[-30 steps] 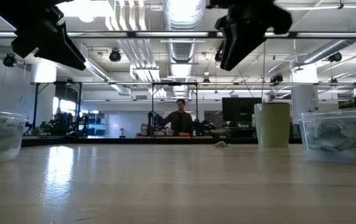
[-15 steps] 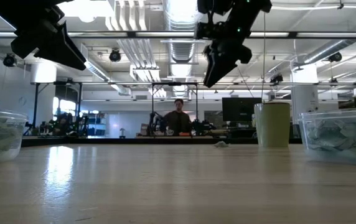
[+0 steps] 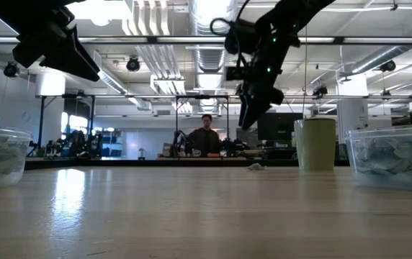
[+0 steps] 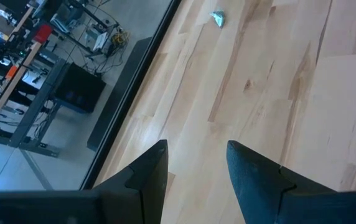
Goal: Pick and place Stevia / Truvia into bins
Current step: Put the stevia packet into the right transparent container
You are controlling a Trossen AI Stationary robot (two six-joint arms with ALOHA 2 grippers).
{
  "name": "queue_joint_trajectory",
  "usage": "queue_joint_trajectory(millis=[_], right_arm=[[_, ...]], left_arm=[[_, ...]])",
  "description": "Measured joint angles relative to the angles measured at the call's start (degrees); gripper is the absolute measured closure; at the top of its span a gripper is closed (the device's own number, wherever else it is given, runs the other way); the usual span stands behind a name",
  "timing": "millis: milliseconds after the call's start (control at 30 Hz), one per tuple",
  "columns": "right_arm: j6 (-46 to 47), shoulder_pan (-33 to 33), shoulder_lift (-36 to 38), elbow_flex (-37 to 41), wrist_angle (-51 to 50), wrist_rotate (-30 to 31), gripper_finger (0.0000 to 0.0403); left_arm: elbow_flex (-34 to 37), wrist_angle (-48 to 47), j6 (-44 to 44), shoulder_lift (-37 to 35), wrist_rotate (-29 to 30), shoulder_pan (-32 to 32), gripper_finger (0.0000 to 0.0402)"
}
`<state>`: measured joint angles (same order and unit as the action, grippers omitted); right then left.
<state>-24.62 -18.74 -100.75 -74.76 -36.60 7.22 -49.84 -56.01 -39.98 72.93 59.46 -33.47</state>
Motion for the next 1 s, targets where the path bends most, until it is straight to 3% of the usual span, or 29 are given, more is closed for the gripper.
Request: queue_joint_trajectory(millis=[500,1000], right_arm=[[0.6,-5.6,-6.9,0.0,-0.4,-6.0,0.0191],[4.7,-6.5,-12.2,-0.9,-0.7,-2.8,0.0191]], left_arm=[[0.6,0.0,0.0,0.0,0.0,0.0,0.0254],[0.6,0.0,0.0,0.0,0.0,0.0,0.0254]])
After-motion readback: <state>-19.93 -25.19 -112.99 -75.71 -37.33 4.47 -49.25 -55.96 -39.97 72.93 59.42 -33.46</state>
